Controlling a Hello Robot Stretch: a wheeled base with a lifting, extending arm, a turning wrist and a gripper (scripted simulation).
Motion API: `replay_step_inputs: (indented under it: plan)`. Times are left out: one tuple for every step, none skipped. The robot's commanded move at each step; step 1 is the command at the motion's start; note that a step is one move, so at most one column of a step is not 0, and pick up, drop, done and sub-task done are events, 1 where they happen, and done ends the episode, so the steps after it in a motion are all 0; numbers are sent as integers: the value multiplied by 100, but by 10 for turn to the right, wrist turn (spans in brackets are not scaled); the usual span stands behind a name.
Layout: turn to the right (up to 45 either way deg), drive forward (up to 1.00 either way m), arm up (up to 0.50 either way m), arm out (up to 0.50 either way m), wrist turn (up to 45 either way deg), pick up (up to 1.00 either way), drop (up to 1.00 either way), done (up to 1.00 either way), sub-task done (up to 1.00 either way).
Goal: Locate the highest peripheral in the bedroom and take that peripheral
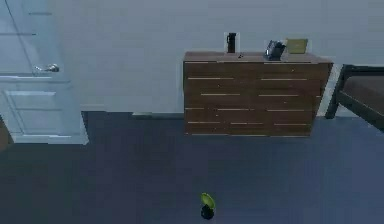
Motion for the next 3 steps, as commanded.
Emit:
replay_step_inputs:
  plan:
    - [0,30,0,0,0,0,0,0,0]
    - [450,0,0,0,0,0,0,0,0]
    - [420,0,0,0,0,0,0,0,0]
